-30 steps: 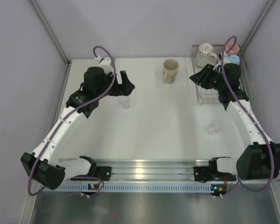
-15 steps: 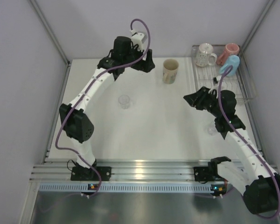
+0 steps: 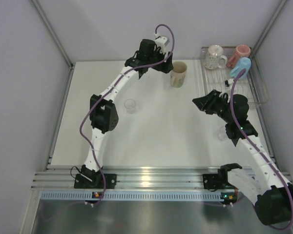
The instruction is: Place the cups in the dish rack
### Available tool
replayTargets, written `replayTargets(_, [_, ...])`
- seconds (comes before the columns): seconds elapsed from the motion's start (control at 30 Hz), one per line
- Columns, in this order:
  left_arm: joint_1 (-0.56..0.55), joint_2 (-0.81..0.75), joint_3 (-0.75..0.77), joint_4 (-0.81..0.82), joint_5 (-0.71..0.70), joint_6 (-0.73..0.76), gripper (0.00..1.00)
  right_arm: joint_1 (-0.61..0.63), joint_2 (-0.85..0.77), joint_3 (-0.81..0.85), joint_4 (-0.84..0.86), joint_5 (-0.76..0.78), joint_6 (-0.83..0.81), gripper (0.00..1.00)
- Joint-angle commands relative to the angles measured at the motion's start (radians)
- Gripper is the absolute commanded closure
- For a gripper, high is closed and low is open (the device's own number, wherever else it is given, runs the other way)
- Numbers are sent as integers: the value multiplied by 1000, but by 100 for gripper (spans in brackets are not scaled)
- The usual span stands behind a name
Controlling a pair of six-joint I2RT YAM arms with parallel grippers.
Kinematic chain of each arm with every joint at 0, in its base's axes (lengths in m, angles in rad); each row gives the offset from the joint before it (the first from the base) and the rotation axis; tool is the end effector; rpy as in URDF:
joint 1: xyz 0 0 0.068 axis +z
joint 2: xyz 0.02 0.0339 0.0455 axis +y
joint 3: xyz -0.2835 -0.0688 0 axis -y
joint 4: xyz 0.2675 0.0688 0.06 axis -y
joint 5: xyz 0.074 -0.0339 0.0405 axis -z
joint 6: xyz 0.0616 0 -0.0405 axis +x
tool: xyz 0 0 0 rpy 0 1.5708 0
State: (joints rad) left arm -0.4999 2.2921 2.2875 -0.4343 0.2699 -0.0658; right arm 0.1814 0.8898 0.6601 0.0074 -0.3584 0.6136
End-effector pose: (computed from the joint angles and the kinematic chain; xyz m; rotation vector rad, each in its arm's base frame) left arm 0.5149 -0.3000 0.3285 0.6117 1.9561 -0.6283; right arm 0.2362 0.0653 0.3022 0.1350 1.8633 0.8808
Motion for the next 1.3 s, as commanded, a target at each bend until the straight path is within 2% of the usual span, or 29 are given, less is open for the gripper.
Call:
replayTargets(0.0, [-20,27,44,132,-6,-61,20,13,-23,26,45,-5,0,60])
replayTargets(0.13, [-46,29,10,207,58,-51,22,13,-23,30,32,1,-12,60])
replayTargets(0.23, [-81,9,-17,244,98,32,23,13,-23,39,20,2,-18,60])
replayTargets(0.37, [-106,-16,-78,324,71,47,24,12,-23,42,13,2,-23,60])
replayTargets(0.8, [-108,9,-105,385,23,34,28,13,-14,50,2,3,-32,60])
replayTargets(0.9, [-106,-42,-189,413,-37,34,30,12,-8,52,2,16,-34,60])
replayTargets(0.97, [-106,-98,-261,425,-92,38,30,13,3,52,-3,82,-26,61])
replayTargets(1.0, [-106,-127,-288,425,-113,32,31,13,11,76,-10,128,-6,62])
replayTargets(1.03, [-108,-157,-331,425,-130,29,31,10,36,99,-55,241,3,62])
replayTargets(1.07, [-106,-230,-418,481,-168,29,31,7,53,128,-113,296,11,63])
replayTargets(1.13, [-104,-305,-517,508,-224,27,30,4,121,209,-127,434,41,63])
replayTargets(1.2, [-101,-428,-640,525,-297,9,29,0,185,293,-110,489,81,63])
replayTargets(1.27, [-95,-553,-753,531,-296,11,27,0,325,381,-122,524,94,63])
